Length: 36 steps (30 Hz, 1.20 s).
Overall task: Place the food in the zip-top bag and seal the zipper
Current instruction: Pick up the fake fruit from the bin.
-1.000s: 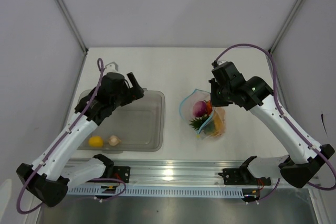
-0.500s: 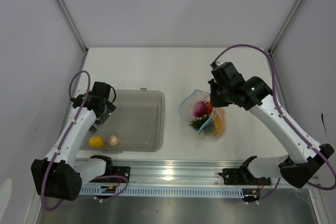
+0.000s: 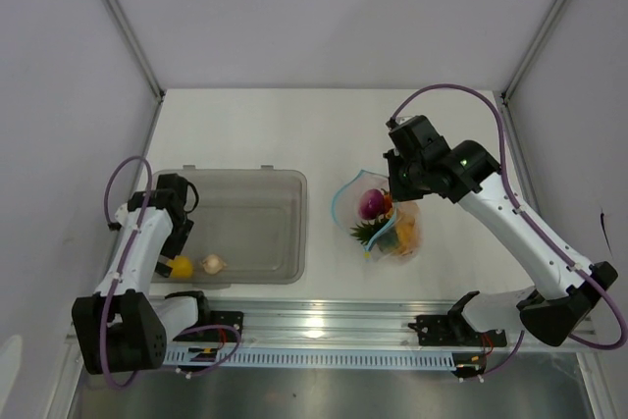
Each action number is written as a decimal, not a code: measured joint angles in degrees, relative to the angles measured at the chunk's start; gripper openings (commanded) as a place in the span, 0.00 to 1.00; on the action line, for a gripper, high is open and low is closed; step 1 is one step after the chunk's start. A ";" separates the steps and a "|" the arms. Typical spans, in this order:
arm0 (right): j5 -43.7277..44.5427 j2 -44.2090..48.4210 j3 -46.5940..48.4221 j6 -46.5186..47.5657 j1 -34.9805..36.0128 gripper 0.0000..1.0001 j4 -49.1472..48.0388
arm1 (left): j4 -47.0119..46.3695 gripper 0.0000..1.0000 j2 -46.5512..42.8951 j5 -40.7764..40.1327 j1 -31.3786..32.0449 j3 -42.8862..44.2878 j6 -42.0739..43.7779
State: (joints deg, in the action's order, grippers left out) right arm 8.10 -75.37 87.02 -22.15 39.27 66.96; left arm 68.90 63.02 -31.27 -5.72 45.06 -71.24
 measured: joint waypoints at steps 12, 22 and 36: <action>-0.02 0.00 0.00 0.37 0.00 0.00 0.02 | -5.18 1.00 3.32 2.29 -1.68 -3.80 -2.51; -0.02 0.00 0.00 0.98 -0.26 0.00 0.02 | -12.59 0.93 9.18 5.77 -3.15 -7.34 -2.40; -0.04 -0.07 0.00 1.25 -0.39 0.00 0.00 | -14.58 0.23 7.54 6.23 -3.89 -7.45 -2.14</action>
State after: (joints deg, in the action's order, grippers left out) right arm 8.05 -75.44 87.02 -20.91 38.87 66.96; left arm 54.33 70.57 -25.04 -9.61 37.60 -73.38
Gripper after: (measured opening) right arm 0.006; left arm 0.620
